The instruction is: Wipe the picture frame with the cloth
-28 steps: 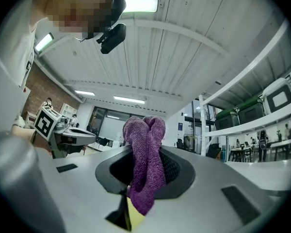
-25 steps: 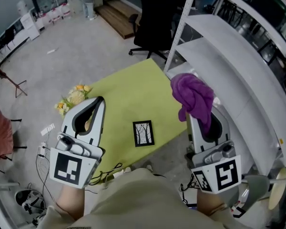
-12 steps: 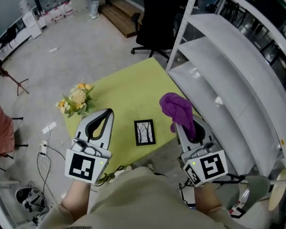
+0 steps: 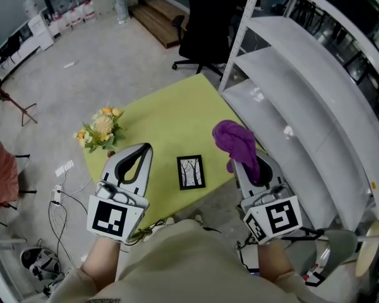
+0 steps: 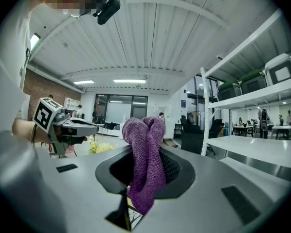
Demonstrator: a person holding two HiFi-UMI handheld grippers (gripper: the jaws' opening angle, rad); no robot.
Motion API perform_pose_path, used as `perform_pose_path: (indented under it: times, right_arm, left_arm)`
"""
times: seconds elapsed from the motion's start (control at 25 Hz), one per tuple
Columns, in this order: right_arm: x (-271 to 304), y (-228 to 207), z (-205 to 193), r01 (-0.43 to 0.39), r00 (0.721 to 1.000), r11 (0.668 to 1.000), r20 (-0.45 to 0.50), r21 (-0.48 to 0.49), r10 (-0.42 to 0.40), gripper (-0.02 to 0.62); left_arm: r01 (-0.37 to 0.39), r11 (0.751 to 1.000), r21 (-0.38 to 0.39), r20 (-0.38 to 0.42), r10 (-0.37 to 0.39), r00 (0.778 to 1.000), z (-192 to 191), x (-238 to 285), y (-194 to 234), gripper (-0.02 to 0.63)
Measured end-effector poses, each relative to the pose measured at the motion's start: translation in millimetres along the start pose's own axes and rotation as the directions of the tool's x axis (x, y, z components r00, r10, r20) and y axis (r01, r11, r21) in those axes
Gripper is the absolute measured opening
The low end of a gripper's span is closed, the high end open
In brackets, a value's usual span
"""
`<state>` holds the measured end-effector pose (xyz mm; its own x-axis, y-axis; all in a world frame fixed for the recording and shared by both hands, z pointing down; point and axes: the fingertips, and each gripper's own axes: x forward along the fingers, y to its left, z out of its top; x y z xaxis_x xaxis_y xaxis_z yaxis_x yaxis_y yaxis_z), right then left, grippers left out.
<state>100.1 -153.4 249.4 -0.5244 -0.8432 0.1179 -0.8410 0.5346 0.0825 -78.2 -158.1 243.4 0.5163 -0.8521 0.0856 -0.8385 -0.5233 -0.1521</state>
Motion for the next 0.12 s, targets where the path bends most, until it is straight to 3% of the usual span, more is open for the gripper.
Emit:
perform_pose_path:
  times: [0.12]
  right_arm:
    - [-1.5,-1.8,-3.9,0.008,1.000,1.000,-0.014,0.001,-0.008,0.080]
  left_arm:
    - [0.007,1.000,0.006,0.003,-0.007,1.000,1.7,-1.1,-1.7,0.008]
